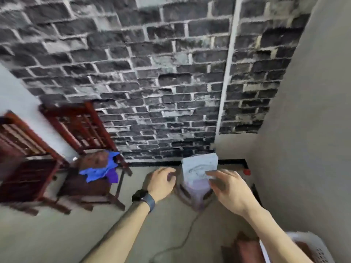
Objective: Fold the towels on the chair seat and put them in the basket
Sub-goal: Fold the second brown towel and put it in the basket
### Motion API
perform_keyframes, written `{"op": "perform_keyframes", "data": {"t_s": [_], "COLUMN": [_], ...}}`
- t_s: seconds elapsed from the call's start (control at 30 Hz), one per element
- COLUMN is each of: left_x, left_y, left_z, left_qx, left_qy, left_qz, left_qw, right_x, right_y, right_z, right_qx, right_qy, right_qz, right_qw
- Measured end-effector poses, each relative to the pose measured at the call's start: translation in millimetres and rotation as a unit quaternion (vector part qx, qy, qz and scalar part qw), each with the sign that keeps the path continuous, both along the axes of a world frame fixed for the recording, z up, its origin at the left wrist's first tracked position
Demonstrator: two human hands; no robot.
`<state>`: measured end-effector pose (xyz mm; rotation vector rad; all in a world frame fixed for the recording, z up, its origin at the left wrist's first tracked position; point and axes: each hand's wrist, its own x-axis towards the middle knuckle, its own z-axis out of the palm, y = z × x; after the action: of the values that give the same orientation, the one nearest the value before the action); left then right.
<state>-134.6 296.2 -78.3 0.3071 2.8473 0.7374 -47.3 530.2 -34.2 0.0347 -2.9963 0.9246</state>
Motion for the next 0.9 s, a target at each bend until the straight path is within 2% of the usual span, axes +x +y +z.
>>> {"op": "perform_keyframes", "data": {"t_s": [0.2,0.33,0.57,0.9], "left_x": [9.4,28.8,34.5,-26.0], "left_y": [-181.1,-291.0,-436.1,-558.3], "left_z": [59.6,82.0,108.1,92.6], "left_qx": [-0.016,-0.028,-0.064,-0.098], "left_qy": [0.088,0.114,0.141,0.144], "left_qz": [0.193,0.273,0.327,0.330], "left_qw": [0.977,0.955,0.932,0.928], "right_x": [-74.8,-99.0,-128.1,-207.5], "right_y": [-155.8,-265.7,-424.4,-551.5], "right_z": [51.8,73.5,84.7,39.1], "right_qx": [-0.024,-0.042,-0.080,-0.050], "right_qy": [0.046,0.058,0.080,0.078], "right_qz": [0.173,0.242,0.315,0.350], "right_qw": [0.984,0.968,0.942,0.932]}}
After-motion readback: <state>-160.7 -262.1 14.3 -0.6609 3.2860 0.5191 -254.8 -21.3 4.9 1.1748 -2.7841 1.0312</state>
